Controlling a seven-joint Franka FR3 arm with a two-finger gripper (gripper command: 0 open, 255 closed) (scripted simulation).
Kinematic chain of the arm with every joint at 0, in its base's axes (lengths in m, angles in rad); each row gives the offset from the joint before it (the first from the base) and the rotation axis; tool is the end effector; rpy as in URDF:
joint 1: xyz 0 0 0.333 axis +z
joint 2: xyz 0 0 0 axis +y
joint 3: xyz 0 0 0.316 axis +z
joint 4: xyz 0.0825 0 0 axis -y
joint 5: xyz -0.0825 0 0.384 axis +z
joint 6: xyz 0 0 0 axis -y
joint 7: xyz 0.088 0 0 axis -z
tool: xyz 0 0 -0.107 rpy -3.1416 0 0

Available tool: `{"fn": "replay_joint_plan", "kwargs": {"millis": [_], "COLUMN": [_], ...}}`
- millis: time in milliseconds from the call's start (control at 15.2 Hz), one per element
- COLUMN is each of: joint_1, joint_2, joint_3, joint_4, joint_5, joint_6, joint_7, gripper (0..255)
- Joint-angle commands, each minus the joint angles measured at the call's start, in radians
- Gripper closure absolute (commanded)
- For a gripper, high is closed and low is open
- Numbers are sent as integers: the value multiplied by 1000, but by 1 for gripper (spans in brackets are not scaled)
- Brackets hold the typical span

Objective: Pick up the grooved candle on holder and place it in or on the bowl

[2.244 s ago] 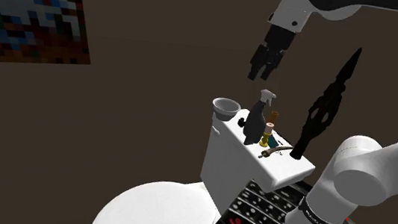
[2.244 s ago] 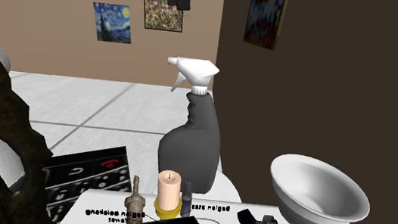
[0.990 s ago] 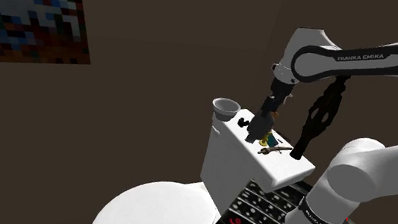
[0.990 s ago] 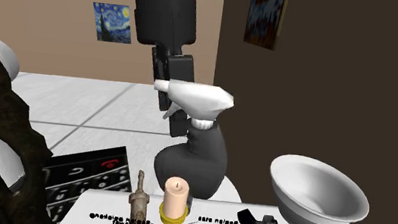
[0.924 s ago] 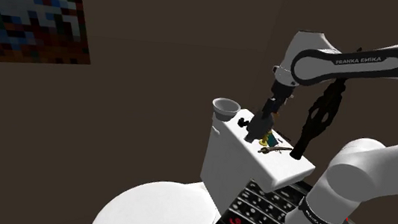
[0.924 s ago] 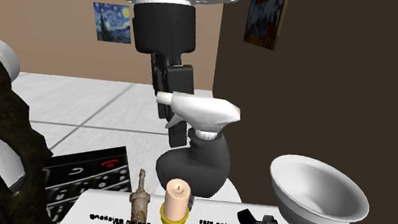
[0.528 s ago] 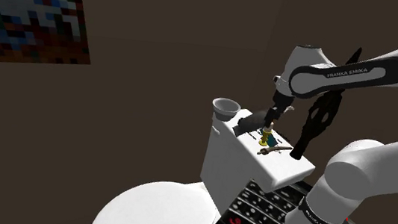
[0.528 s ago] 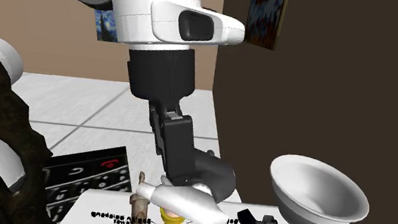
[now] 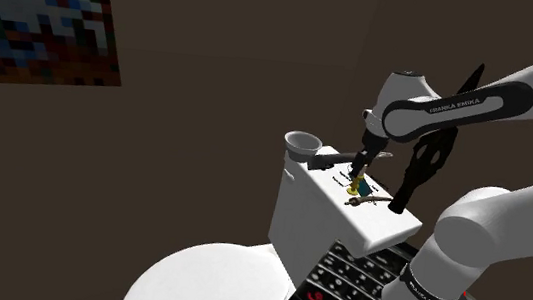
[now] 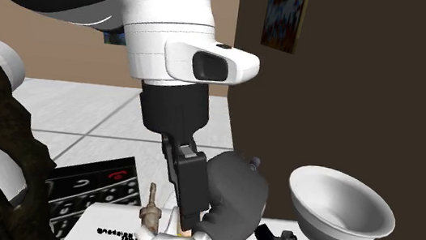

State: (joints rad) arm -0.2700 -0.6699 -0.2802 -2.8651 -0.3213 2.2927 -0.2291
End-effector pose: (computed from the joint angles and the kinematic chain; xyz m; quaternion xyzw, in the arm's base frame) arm 0.2825 -0.1666 0.3693 0.9976 -0.0338 0.0305 0.0528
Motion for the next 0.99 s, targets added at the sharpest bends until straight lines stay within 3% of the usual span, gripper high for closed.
{"fn": "replay_joint_plan", "kwargs": {"millis": [0,198,264,924], "joint_1": [0,0,0,1], "joint_2": [2,2,2,-9], "joint_3": [-1,-1,-1,2], "joint_4": [-1,-1,-1,7], "joint_5": [-1,-1,-1,3], "joint_6": [3,3,3,-16], "joint_7": [0,0,0,-2], "gripper": [0,0,255,255]}}
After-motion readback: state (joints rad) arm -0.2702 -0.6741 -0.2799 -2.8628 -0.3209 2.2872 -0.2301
